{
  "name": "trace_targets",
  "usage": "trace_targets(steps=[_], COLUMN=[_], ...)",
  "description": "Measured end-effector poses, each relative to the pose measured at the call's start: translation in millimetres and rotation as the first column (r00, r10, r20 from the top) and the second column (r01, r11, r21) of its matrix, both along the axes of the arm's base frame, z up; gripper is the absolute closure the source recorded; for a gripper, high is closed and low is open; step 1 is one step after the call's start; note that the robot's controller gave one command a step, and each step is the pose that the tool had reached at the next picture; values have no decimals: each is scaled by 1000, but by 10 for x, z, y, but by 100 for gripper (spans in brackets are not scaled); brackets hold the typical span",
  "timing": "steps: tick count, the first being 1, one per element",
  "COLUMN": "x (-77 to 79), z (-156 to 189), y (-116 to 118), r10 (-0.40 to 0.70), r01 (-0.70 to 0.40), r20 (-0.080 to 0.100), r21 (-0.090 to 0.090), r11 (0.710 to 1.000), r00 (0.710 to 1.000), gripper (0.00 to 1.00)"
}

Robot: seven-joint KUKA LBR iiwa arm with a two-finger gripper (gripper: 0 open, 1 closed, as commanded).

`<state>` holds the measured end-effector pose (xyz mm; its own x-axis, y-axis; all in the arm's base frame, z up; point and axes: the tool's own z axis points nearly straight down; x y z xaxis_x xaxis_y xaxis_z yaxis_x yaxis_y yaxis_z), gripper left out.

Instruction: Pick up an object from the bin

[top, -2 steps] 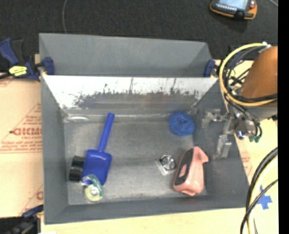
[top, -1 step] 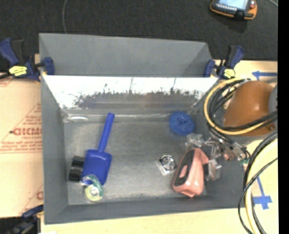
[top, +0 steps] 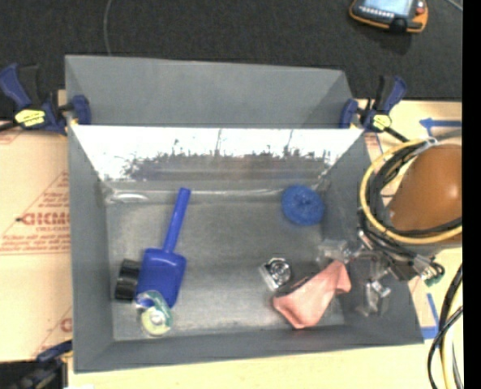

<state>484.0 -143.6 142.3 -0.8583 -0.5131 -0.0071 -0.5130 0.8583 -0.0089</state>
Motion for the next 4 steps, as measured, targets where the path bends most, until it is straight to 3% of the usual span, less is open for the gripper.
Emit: trace_targets(steps=[1, 2, 3, 4], x=[-90, -78, -19, -19], z=[-413, -713, -716, -713], y=[399, 234, 577, 578], r10=[217, 543, 641, 642], r01=[-217, -543, -641, -642], r20=[13, 6, 4, 4], r21=[-3, -2, -14, -15], r11=[976, 840, 767, 766], r00=[976, 840, 768, 766], gripper=[0, 0, 100, 100])
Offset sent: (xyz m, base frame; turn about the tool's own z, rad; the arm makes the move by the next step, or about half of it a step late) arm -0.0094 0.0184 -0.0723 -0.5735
